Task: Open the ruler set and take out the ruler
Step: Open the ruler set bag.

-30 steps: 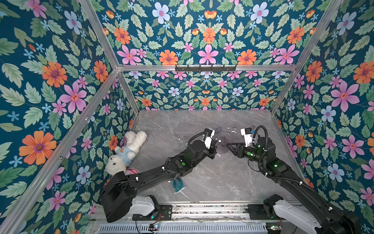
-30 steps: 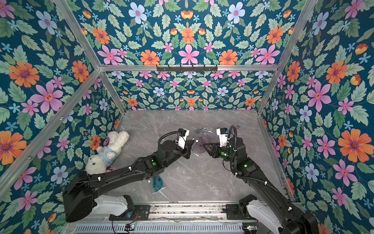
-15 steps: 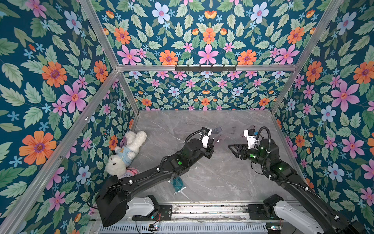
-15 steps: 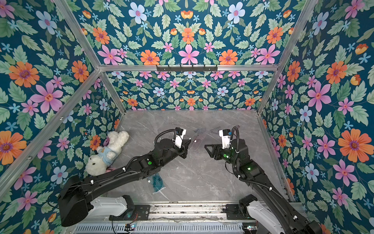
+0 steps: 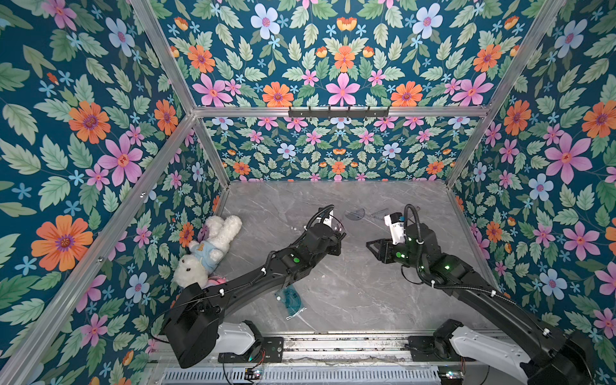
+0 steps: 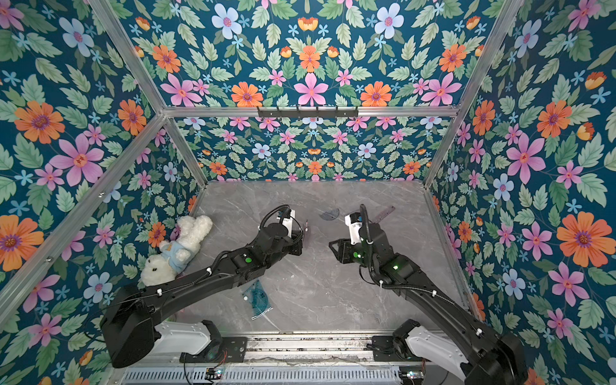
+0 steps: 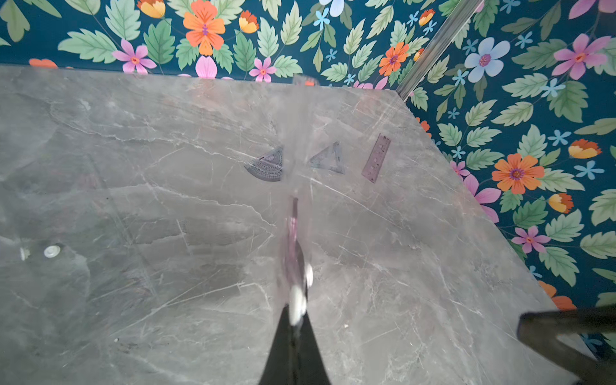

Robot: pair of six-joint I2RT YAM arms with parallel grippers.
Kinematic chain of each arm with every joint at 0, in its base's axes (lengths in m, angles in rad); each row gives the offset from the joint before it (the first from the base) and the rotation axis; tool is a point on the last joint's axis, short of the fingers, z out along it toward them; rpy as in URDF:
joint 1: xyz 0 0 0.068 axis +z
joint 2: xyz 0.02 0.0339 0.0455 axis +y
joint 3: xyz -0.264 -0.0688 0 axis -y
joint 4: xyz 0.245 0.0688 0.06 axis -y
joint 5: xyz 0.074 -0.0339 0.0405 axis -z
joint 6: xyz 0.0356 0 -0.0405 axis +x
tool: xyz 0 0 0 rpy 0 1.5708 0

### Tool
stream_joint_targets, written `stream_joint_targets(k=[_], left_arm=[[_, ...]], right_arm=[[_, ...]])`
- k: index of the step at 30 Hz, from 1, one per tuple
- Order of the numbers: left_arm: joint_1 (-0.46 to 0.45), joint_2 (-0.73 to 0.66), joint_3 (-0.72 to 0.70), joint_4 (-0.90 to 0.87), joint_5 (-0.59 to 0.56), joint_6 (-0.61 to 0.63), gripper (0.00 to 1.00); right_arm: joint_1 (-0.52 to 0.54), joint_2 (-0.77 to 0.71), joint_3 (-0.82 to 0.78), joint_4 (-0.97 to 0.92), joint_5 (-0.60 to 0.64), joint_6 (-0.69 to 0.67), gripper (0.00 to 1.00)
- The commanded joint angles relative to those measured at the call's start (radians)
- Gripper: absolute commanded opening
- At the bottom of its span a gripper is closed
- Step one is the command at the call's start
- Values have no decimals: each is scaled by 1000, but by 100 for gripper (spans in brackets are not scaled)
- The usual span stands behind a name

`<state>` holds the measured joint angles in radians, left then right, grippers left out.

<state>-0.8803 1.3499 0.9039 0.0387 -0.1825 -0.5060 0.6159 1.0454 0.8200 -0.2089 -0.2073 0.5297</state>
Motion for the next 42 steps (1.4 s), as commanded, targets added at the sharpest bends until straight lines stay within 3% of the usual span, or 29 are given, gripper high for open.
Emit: stream_joint_targets(k=[1, 8, 14, 21, 42], left_arm=[[0, 16, 6, 37, 32, -50, 0], [0, 38, -2, 82, 58, -57, 0], [0, 43, -10, 114, 84, -46, 0], [0, 53, -13, 149, 122, -42, 0], [0, 66, -14, 176, 149, -31, 0]], right_arm=[[24, 50, 36, 36, 54, 44, 42], [29, 95, 70, 85, 59, 91, 41], [30, 143, 110, 119, 36, 116, 25], [31, 201, 142, 153, -1, 131, 15], [32, 335, 194, 135, 18, 102, 13]])
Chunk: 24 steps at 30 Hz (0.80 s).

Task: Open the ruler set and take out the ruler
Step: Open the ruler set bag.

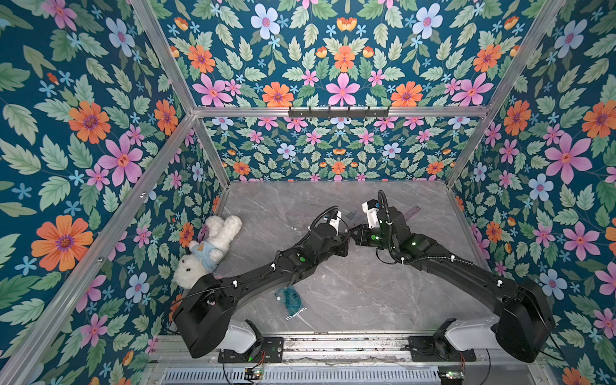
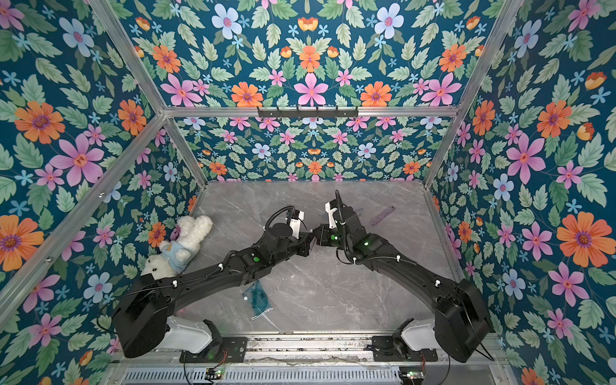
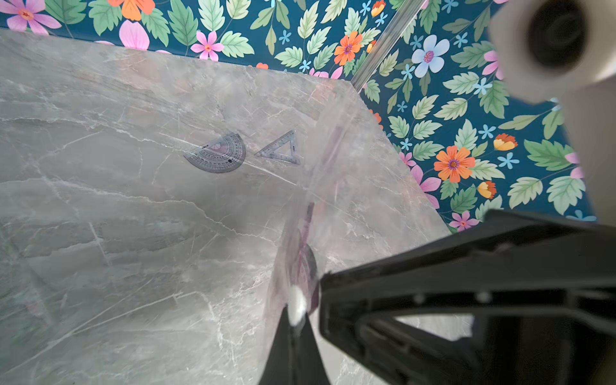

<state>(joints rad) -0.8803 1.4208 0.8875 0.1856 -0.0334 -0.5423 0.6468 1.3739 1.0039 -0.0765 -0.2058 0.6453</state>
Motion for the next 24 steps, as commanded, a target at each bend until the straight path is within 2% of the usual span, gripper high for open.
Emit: stream_joint_targets(k=[1, 17, 24], left_arm=[[0, -5, 2, 29, -2, 5, 0], [0, -10, 12, 13, -25, 34, 0], [0, -17, 10, 2, -72, 41, 0]], right_arm=[[1, 9, 10, 0, 20, -17, 13], [1, 6, 14, -60, 78, -69, 27], [1, 16, 13, -59, 65, -68, 27]])
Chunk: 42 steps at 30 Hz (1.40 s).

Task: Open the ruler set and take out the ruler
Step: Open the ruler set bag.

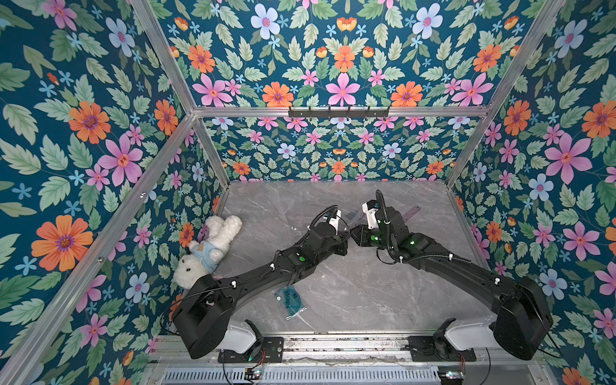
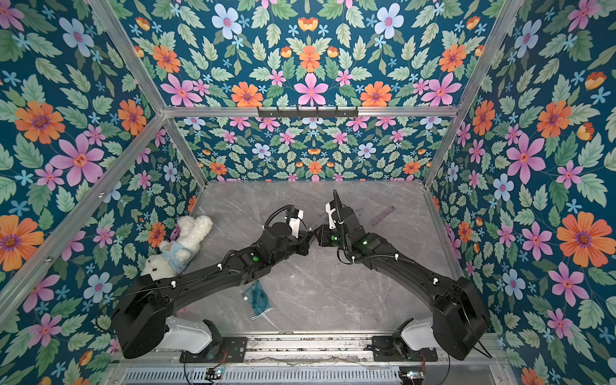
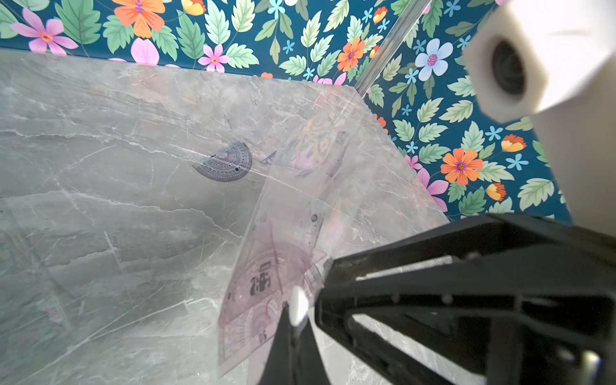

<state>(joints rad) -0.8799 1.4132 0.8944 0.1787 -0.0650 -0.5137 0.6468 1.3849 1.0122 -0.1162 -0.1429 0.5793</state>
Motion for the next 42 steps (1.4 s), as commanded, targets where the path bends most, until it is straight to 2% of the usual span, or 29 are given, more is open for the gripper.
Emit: stream_joint_targets(k=[1, 6, 24, 31, 42], left_arm=[[-1, -13, 2, 7, -56, 12, 0], [-2, -29, -24, 38, -124, -4, 0], [-3, 11, -4, 61, -114, 6, 0], [-2, -16, -33, 86, -165, 7, 0], [-3, -7, -44, 94, -149, 12, 0]], right_arm=[[1, 7, 5, -17, -2, -1, 27], [2, 18, -5, 11, -28, 18, 24], [7, 59, -6, 42, -47, 36, 20], [8, 45, -20, 57, -37, 57, 22], [8, 32, -59, 145, -54, 117, 24]])
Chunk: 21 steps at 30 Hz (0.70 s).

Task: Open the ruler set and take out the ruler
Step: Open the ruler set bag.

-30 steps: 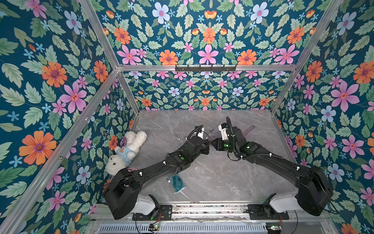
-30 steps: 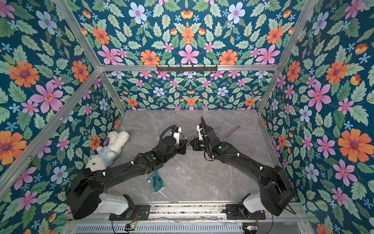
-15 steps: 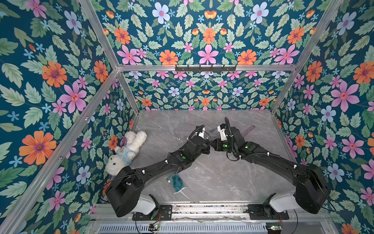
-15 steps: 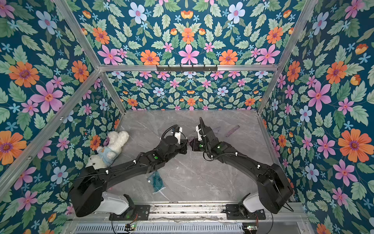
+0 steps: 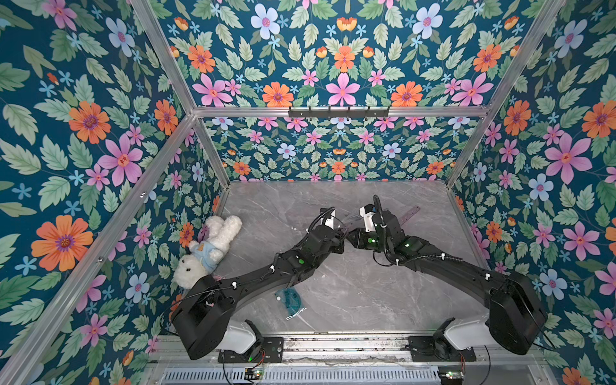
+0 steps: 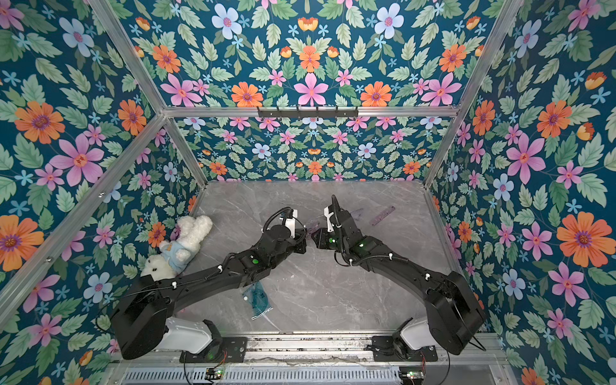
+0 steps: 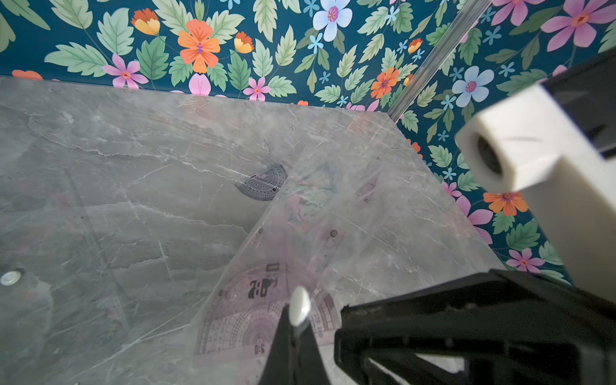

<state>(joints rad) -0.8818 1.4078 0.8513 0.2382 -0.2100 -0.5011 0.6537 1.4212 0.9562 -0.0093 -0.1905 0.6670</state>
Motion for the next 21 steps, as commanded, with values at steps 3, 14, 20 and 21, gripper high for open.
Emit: stream_joint_targets(k=[3, 14, 20, 21], left_arm=[[0, -6, -8, 45, 1, 0, 0], [-1, -4, -12, 53, 19, 3, 0], [-2, -4, -9, 53, 23, 1, 0], [-1, -4, -9, 53, 23, 1, 0]], right_arm=[[0, -27, -34, 74, 21, 49, 24], [0, -93, -99, 137, 93, 83, 24], [0, -91, -88, 126, 76, 75, 23], [0, -90, -88, 126, 72, 76, 23]])
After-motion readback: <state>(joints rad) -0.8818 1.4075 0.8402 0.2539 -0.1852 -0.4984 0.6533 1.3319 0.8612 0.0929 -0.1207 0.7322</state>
